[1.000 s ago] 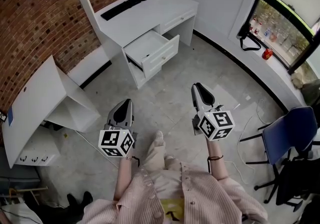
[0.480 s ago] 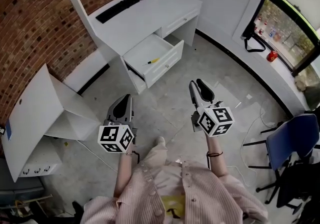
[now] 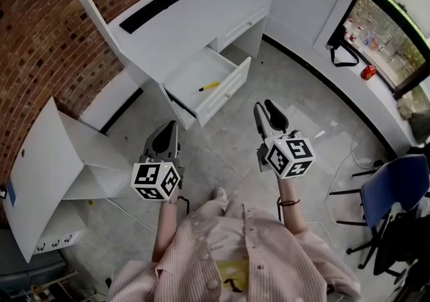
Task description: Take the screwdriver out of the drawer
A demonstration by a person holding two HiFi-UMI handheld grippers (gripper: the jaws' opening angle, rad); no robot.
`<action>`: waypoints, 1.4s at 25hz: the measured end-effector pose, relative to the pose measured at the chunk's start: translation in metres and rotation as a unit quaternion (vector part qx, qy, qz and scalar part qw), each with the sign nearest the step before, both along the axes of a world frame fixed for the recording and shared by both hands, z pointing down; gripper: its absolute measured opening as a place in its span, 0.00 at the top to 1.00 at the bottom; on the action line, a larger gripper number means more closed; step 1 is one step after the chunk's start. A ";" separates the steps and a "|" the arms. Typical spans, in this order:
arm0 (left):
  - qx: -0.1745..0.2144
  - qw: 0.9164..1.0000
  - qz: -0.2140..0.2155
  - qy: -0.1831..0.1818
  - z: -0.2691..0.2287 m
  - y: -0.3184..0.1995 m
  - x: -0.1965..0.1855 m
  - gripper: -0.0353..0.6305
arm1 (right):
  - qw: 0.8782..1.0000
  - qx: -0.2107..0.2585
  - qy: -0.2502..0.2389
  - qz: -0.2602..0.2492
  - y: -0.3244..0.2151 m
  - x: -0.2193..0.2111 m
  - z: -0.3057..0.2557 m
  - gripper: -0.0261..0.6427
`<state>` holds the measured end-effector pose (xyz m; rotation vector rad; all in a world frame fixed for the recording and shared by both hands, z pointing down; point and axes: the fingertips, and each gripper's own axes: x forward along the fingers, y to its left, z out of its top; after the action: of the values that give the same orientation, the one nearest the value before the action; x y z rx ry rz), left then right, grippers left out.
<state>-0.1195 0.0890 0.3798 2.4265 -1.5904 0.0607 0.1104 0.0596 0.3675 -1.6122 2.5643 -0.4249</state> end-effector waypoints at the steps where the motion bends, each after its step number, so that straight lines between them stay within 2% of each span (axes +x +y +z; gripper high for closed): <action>1: -0.002 1.000 0.002 0.000 0.002 -0.007 -0.001 0.95 | 1.000 0.000 -0.002 0.001 -0.006 -0.001 0.001 0.81; 12: -0.028 1.000 0.013 0.002 0.020 -0.058 -0.004 0.95 | 1.000 -0.017 0.002 0.006 -0.060 -0.007 0.013 0.78; 18: -0.044 0.999 -0.002 0.003 0.037 -0.084 -0.011 0.95 | 0.999 -0.034 -0.002 -0.009 -0.097 -0.016 0.030 0.78; 26: -0.073 0.997 -0.036 0.014 0.056 -0.149 -0.014 0.95 | 0.995 -0.067 0.017 -0.076 -0.184 -0.036 0.054 0.78; 31: -0.095 0.993 -0.069 0.019 0.070 -0.190 -0.010 0.95 | 0.985 -0.092 0.048 -0.135 -0.241 -0.048 0.072 0.78; 35: -0.117 0.988 -0.093 0.025 0.086 -0.217 -0.007 0.95 | 0.973 -0.112 0.077 -0.185 -0.279 -0.060 0.091 0.78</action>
<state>-0.1262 -0.1284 0.4658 2.0811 -1.6758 0.1442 0.0509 -0.2190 0.4585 -1.2605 3.0437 -0.6616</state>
